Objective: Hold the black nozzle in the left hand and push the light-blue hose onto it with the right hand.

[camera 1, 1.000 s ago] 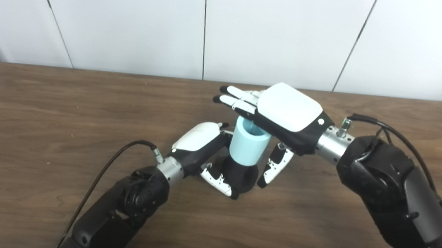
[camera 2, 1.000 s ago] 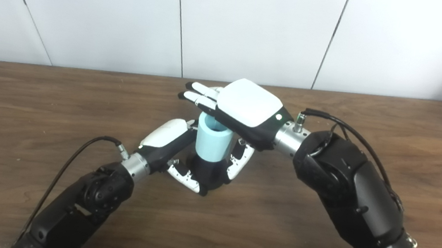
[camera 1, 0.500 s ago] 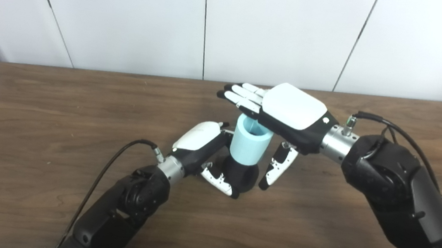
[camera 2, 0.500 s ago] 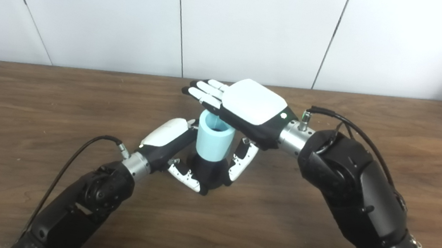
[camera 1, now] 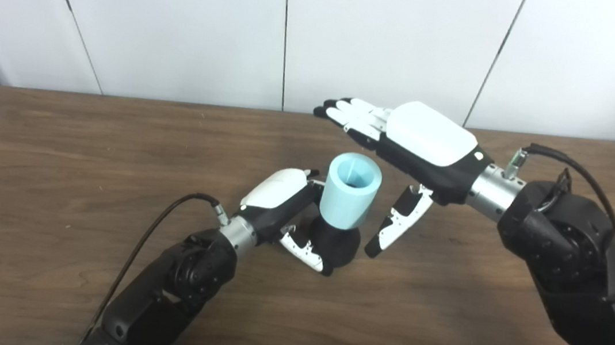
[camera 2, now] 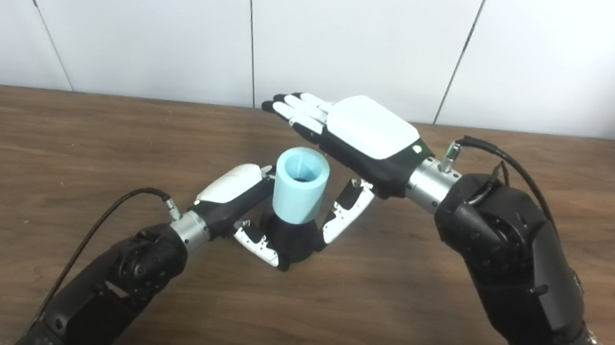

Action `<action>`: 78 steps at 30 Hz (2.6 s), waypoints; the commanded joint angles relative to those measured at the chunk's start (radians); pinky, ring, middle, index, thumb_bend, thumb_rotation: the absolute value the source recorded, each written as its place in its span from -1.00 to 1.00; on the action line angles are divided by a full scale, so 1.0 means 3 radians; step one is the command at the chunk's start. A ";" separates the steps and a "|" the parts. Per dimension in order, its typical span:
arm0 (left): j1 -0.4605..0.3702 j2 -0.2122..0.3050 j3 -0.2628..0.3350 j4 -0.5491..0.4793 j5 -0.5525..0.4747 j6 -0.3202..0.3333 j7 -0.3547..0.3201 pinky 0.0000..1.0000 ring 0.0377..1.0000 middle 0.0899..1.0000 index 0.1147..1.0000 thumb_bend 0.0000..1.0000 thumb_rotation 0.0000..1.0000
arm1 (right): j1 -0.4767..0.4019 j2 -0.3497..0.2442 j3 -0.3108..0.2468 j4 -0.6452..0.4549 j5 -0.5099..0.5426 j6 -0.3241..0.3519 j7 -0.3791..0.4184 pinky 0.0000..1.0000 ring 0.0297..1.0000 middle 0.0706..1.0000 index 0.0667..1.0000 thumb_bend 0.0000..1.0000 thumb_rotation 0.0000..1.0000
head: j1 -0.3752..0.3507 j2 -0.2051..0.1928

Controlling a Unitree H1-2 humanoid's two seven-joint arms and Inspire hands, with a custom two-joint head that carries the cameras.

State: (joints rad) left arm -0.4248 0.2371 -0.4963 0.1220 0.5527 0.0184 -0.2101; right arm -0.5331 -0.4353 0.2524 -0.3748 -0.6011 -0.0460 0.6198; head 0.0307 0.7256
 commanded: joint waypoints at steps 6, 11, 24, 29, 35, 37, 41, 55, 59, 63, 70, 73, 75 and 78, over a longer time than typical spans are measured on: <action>0.0085 0.0085 -0.0052 0.0188 0.0075 0.0139 -0.0221 1.00 0.14 -0.18 -0.13 0.05 -1.00 | -0.0005 -0.0033 -0.0151 -0.0185 0.0129 0.0000 -0.0110 0.78 1.00 1.00 1.00 1.00 -0.28 | 0.0008 0.0009; 0.0081 0.0091 -0.0052 0.0196 0.0070 0.0136 -0.0226 1.00 0.14 -0.18 -0.13 0.05 -1.00 | 0.0085 -0.0056 -0.0168 -0.0221 0.0307 -0.0007 -0.0049 0.83 1.00 1.00 1.00 1.00 -0.05 | 0.0012 0.0010; 0.0079 0.0106 -0.0052 0.0163 0.0083 0.0154 -0.0237 1.00 0.13 -0.18 -0.13 0.05 -1.00 | 0.0160 -0.0168 -0.0080 -0.0305 0.0668 0.0090 0.0156 1.00 1.00 1.00 1.00 0.70 0.27 | 0.0018 0.0024; 0.0080 0.0102 -0.0051 0.0161 0.0074 0.0152 -0.0238 1.00 0.13 -0.18 -0.14 0.05 -1.00 | 0.0171 -0.0187 -0.0021 -0.0312 0.0664 0.0086 0.0192 1.00 1.00 1.00 1.00 0.68 0.26 | 0.0014 0.0026; 0.0084 0.0108 -0.0055 0.0144 0.0086 0.0153 -0.0238 1.00 0.13 -0.18 -0.13 0.05 -1.00 | 0.0167 -0.0212 0.0009 -0.0326 0.0700 0.0116 0.0250 1.00 1.00 1.00 1.00 0.66 0.25 | 0.0014 0.0034; 0.0083 0.0110 -0.0056 0.0149 0.0086 0.0150 -0.0238 1.00 0.13 -0.18 -0.13 0.05 -1.00 | 0.0163 -0.0213 0.0029 -0.0330 0.0717 0.0125 0.0277 1.00 1.00 1.00 1.00 0.65 0.25 | 0.0021 0.0041; 0.0083 0.0112 -0.0053 0.0149 0.0075 0.0147 -0.0243 1.00 0.13 -0.18 -0.13 0.05 -1.00 | 0.0169 -0.0223 0.0077 -0.0324 0.0733 0.0115 0.0311 1.00 1.00 1.00 1.00 0.61 0.28 | 0.0021 0.0041; 0.0066 0.0119 -0.0053 0.0126 0.0076 0.0188 -0.0286 1.00 0.11 -0.18 -0.14 0.05 -1.00 | 0.0086 -0.0430 0.0425 -0.0095 0.0406 -0.0297 0.0386 1.00 1.00 1.00 1.00 0.61 0.37 | 0.0025 0.0061; 0.0067 0.0126 -0.0049 0.0110 0.0078 0.0192 -0.0302 1.00 0.11 -0.17 -0.14 0.05 -1.00 | 0.0037 -0.0469 0.0474 -0.0047 0.0319 -0.0390 0.0411 1.00 1.00 1.00 1.00 0.60 0.39 | 0.0038 0.0073; 0.0060 0.0122 -0.0042 0.0107 0.0083 0.0199 -0.0313 1.00 0.12 -0.17 -0.14 0.05 -1.00 | 0.0004 -0.0503 0.0552 -0.0012 0.0092 -0.0507 0.0419 1.00 1.00 1.00 0.99 0.60 0.40 | 0.0050 0.0081; 0.0066 0.0123 -0.0037 0.0086 0.0089 0.0213 -0.0321 1.00 0.13 -0.17 -0.14 0.05 -1.00 | 0.0018 -0.0579 0.0650 0.0051 -0.0393 -0.0706 0.0337 1.00 1.00 1.00 0.95 0.55 0.52 | 0.0055 0.0085; 0.0074 0.0136 -0.0039 0.0068 0.0105 0.0213 -0.0322 1.00 0.13 -0.16 -0.15 0.05 -1.00 | 0.0030 -0.0573 0.0636 0.0067 -0.0440 -0.0679 0.0324 1.00 1.00 1.00 0.95 0.55 0.54 | 0.0048 0.0096; 0.0076 0.0138 -0.0037 0.0065 0.0113 0.0214 -0.0319 1.00 0.13 -0.16 -0.15 0.05 -1.00 | 0.0046 -0.0569 0.0616 0.0065 -0.0427 -0.0631 0.0326 1.00 1.00 1.00 0.95 0.55 0.54 | 0.0049 0.0102; 0.0076 0.0135 -0.0035 0.0067 0.0113 0.0216 -0.0315 1.00 0.13 -0.16 -0.15 0.05 -1.00 | 0.0067 -0.0568 0.0590 0.0057 -0.0411 -0.0573 0.0328 1.00 1.00 1.00 0.95 0.55 0.54 | 0.0037 0.0102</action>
State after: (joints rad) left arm -0.4319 0.2457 -0.4940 0.1155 0.5565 0.0284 -0.2375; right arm -0.5449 -0.5682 0.4101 -0.4026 -0.6911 -0.2310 0.6400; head 0.0414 0.7547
